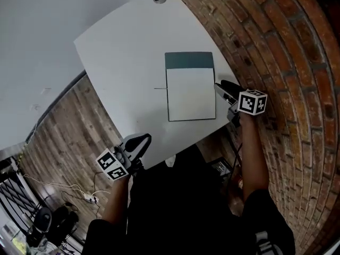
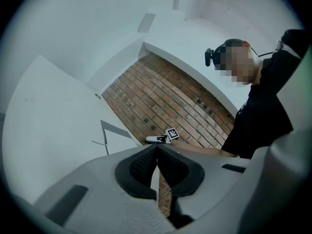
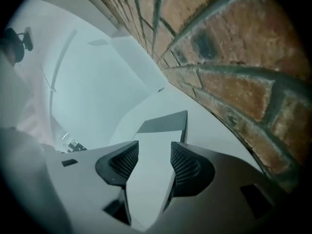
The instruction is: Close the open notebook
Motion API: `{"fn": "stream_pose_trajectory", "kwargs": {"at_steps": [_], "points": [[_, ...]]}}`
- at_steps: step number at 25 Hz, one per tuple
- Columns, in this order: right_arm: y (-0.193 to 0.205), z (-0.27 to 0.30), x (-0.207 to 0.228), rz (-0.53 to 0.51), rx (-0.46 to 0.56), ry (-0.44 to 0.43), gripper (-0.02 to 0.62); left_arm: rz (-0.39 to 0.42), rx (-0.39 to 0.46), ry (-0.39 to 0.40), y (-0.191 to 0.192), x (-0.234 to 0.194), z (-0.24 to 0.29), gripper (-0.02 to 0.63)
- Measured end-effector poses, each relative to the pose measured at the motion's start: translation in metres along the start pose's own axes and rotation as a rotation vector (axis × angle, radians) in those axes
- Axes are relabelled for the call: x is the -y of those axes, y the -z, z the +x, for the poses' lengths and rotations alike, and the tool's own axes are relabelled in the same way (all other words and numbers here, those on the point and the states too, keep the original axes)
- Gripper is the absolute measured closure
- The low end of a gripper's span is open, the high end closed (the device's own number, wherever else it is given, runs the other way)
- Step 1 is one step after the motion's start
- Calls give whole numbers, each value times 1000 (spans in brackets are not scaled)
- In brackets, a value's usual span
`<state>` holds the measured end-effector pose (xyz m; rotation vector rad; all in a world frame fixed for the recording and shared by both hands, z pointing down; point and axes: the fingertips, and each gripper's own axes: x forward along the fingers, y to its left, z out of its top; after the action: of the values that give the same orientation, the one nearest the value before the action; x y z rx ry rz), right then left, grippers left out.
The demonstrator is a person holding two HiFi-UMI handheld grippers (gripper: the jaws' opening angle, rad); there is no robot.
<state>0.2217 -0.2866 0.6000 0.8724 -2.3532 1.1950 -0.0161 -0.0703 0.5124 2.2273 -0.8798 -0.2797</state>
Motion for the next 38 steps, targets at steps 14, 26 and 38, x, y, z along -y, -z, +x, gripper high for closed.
{"fn": "stream_pose_trajectory", "kwargs": {"at_steps": [14, 26, 38], "points": [[2, 51, 38, 51, -118, 81, 377, 8, 51, -18, -3, 10, 25, 590], [2, 56, 51, 117, -118, 84, 396, 3, 63, -35, -3, 7, 17, 589], [1, 52, 52, 62, -114, 52, 545, 31, 48, -15, -11, 10, 21, 589]]}}
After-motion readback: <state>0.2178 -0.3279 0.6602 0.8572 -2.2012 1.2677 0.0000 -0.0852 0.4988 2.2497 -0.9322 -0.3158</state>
